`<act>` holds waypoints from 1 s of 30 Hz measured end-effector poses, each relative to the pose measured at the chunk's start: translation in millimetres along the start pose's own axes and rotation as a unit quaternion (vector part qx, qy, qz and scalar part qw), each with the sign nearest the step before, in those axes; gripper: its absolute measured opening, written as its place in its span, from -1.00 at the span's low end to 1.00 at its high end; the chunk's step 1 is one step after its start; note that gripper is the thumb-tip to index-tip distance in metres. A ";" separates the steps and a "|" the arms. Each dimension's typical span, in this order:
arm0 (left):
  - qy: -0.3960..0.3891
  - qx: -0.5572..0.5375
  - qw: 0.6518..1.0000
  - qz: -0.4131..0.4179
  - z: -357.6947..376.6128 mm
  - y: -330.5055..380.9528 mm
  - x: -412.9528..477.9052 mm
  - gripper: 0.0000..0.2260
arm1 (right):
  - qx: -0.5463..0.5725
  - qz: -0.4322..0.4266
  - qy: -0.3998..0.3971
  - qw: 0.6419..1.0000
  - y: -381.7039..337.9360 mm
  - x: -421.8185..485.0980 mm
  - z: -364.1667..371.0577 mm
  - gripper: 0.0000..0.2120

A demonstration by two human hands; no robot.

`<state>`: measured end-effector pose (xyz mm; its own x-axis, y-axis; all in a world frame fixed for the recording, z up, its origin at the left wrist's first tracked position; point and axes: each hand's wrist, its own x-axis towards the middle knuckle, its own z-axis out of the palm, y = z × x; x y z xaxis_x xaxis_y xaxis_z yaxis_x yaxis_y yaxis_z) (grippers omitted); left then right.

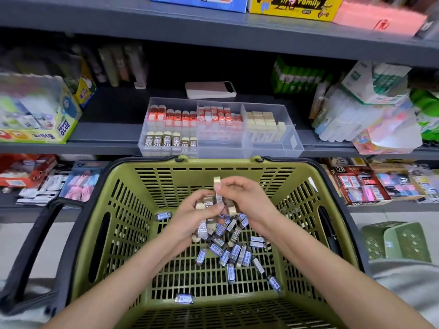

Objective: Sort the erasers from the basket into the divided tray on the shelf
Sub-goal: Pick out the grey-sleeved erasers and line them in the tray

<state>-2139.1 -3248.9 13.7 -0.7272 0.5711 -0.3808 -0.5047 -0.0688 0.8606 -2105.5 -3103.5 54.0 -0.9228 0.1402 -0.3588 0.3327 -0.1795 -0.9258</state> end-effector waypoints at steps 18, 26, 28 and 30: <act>0.076 -0.134 0.970 0.187 -51.1 107.9 7.6 -0.86 | 0.234 0.151 -0.035 0.960 -74.2 21.5 27.8 -0.77; 0.112 -0.158 0.953 0.231 -79.6 123.8 10.0 -0.93 | 0.017 0.052 -0.068 0.996 -85.7 35.1 29.1 -0.79; 0.121 -0.153 0.952 0.234 -82.8 123.3 9.3 -0.88 | -0.147 -0.043 -0.026 0.988 -91.1 43.7 31.1 -0.84; 0.132 -0.150 0.951 0.233 -83.8 122.3 8.2 -0.86 | -0.310 -0.146 0.016 0.939 -97.7 55.4 33.0 -0.87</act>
<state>-2245.7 -3321.2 87.4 -0.9765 0.1974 -0.0869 -0.1792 -0.5183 0.8362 -2195.5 -3110.3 128.4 -0.9893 0.1264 -0.0728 0.1245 0.4717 -0.8729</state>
